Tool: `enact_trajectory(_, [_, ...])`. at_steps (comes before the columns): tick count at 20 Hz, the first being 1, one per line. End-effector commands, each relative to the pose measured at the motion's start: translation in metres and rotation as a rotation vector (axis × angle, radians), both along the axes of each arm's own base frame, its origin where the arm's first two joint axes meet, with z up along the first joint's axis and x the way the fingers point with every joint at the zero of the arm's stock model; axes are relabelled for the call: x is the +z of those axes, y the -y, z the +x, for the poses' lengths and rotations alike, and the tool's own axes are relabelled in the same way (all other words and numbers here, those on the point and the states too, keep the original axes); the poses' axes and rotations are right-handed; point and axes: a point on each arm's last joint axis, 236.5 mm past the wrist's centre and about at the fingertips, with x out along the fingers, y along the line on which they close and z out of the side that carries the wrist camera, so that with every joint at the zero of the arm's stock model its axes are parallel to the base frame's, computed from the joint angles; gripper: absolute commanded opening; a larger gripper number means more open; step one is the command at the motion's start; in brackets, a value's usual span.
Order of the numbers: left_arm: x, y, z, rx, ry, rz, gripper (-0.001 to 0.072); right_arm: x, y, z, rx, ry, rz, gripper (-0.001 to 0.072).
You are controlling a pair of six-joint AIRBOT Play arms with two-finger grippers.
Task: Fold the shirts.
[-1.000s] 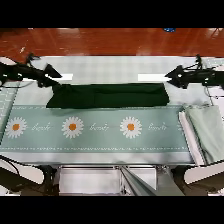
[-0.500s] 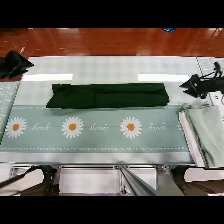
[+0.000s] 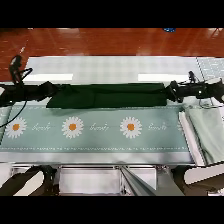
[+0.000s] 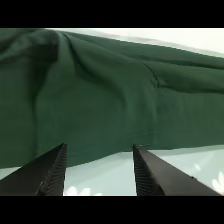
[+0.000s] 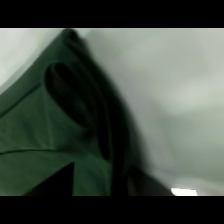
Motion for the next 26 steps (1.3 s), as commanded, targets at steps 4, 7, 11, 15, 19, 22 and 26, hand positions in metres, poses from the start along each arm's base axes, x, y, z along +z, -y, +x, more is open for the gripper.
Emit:
enact_trajectory(4, [-0.027,0.029,0.005,-0.008,-0.078,-0.134,0.0019,0.059,-0.03,0.032,0.128,0.177,-0.055,0.0028])
enact_trajectory(7, [-0.006,0.063,0.017,-0.104,-0.004,-0.175,0.0018,0.099,-0.017,0.0,0.203,0.195,-0.182,0.0028])
enact_trajectory(11, [-0.007,0.158,0.024,-0.305,0.003,-0.167,0.0017,0.163,-0.029,-0.049,0.224,0.328,-0.25,0.0028])
enact_trajectory(15, [-0.032,0.269,0.023,-0.463,-0.065,-0.176,0.0017,0.217,-0.048,-0.095,0.224,0.453,-0.265,0.0028])
enact_trajectory(19, [-0.068,0.361,-0.008,-0.606,-0.213,-0.167,0.0017,0.256,-0.057,-0.123,0.219,0.532,-0.272,0.0028])
enact_trajectory(22, [-0.081,0.415,-0.034,-0.673,-0.263,-0.186,0.0017,0.272,-0.065,-0.137,0.226,0.569,-0.258,0.0028])
enact_trajectory(26, [-0.089,0.459,-0.069,-0.743,-0.307,-0.209,0.0017,0.28,-0.071,-0.14,0.226,0.591,-0.233,0.0029])
